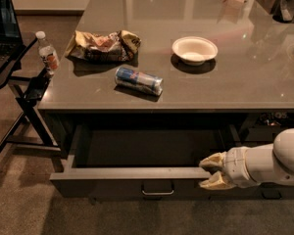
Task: Open top drawer
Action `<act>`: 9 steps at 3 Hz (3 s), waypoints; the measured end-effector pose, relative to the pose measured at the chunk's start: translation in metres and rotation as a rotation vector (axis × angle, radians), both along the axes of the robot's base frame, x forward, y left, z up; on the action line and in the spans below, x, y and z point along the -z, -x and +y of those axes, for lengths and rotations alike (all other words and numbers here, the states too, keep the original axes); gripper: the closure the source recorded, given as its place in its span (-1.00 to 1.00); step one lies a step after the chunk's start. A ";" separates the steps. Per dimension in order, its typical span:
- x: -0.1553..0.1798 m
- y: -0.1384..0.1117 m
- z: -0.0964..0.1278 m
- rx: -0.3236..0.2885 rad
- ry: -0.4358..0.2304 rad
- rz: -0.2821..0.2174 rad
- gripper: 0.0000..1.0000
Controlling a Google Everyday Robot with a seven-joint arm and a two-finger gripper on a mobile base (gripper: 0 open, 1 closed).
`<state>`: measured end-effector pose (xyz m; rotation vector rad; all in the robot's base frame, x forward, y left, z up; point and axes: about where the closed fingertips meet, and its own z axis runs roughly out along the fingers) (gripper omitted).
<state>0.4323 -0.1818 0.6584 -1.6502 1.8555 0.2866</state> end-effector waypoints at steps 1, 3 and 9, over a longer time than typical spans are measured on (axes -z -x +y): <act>-0.004 0.016 0.005 -0.015 -0.006 -0.002 1.00; 0.001 0.056 -0.005 0.017 -0.008 0.002 1.00; -0.001 0.057 -0.004 0.017 -0.008 0.002 -1.00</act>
Offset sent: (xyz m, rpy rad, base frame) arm -0.2464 -0.0493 -0.0245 0.0026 0.0208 -0.1040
